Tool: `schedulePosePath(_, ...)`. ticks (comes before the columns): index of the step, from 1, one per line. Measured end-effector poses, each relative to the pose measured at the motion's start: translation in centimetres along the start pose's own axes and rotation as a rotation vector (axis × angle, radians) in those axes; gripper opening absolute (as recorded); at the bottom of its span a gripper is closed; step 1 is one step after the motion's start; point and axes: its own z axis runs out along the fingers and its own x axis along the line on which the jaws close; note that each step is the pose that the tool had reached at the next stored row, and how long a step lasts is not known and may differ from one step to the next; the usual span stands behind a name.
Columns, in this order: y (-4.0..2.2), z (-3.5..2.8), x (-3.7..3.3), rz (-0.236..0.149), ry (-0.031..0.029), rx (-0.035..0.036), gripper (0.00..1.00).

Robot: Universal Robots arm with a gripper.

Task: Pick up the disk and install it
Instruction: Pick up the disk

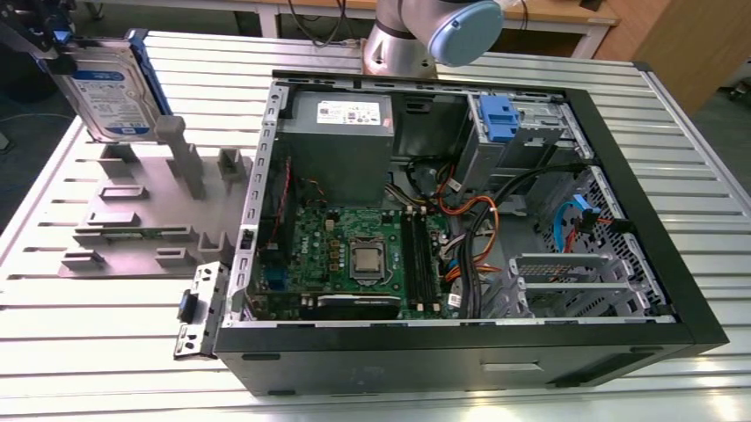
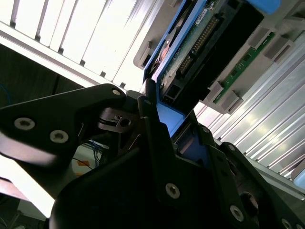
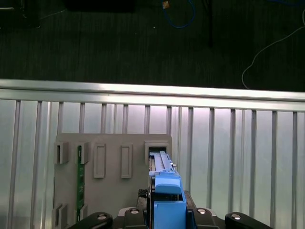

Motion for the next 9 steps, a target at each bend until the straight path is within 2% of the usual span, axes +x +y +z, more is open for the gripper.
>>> schedulePosePath(9,0.0,-0.09,0.0,0.002,0.0012,0.0,0.36)
